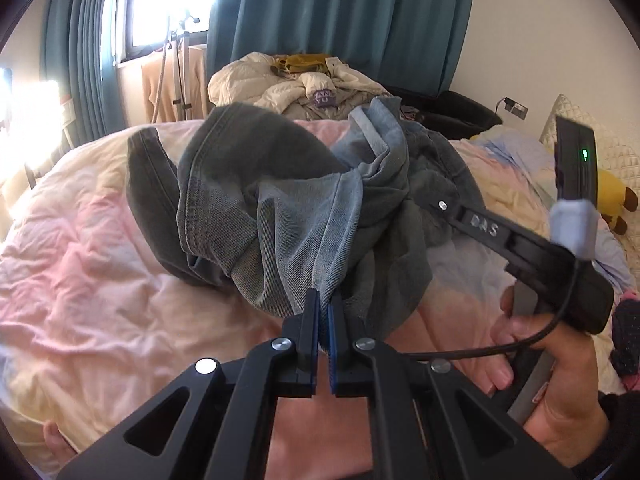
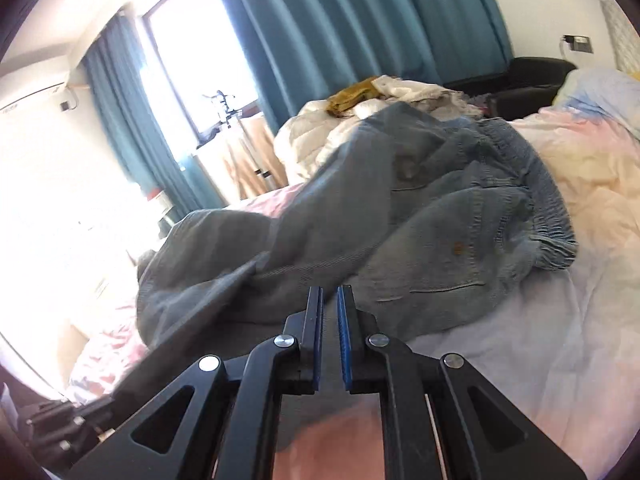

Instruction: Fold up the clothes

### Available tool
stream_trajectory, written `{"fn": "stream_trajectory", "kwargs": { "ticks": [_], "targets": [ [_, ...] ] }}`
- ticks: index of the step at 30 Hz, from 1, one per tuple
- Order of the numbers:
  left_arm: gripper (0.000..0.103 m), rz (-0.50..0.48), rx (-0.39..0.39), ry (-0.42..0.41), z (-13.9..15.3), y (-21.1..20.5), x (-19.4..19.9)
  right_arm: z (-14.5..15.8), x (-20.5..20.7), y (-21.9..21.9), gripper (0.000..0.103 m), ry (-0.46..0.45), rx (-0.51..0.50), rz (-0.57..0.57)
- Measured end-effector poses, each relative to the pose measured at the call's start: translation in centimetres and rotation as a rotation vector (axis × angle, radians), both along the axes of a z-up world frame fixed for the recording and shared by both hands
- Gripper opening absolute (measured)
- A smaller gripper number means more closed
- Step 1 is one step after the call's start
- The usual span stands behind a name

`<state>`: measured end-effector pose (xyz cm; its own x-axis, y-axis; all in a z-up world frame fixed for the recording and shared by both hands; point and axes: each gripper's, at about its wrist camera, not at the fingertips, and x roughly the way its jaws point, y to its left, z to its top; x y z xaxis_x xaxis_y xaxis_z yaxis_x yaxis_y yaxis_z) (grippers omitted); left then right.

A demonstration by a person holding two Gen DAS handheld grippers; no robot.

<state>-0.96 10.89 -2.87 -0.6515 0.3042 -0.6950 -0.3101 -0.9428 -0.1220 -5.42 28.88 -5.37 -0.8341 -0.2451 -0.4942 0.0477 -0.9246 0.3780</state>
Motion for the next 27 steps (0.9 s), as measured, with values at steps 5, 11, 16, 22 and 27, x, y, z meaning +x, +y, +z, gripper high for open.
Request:
{"fn": "stream_trajectory", "kwargs": {
  "ticks": [5, 11, 16, 22, 27],
  "targets": [
    [0.004, -0.01, 0.005, -0.033, -2.3, 0.0, 0.3, -0.3, -0.7, -3.9, 0.008, 0.0, 0.0, 0.209],
    [0.015, -0.026, 0.054, -0.051, -1.8, -0.8, -0.2, -1.7, -2.4, -2.2, 0.008, -0.076, -0.175, 0.207],
    [0.045, -0.013, 0.01, 0.014, -0.3, 0.1, 0.5, -0.4, -1.6, 1.3, 0.008, -0.094, -0.14, 0.038],
    [0.06, -0.048, 0.0, 0.125, 2.8, 1.9, 0.5, 0.2, -1.0, 5.6, 0.008, -0.115, -0.206, -0.08],
    [0.061, -0.098, -0.086, 0.092, 2.6, 5.0, -4.5, 0.7, -0.4, 7.8, 0.008, -0.092, -0.231, -0.127]
  ]
}}
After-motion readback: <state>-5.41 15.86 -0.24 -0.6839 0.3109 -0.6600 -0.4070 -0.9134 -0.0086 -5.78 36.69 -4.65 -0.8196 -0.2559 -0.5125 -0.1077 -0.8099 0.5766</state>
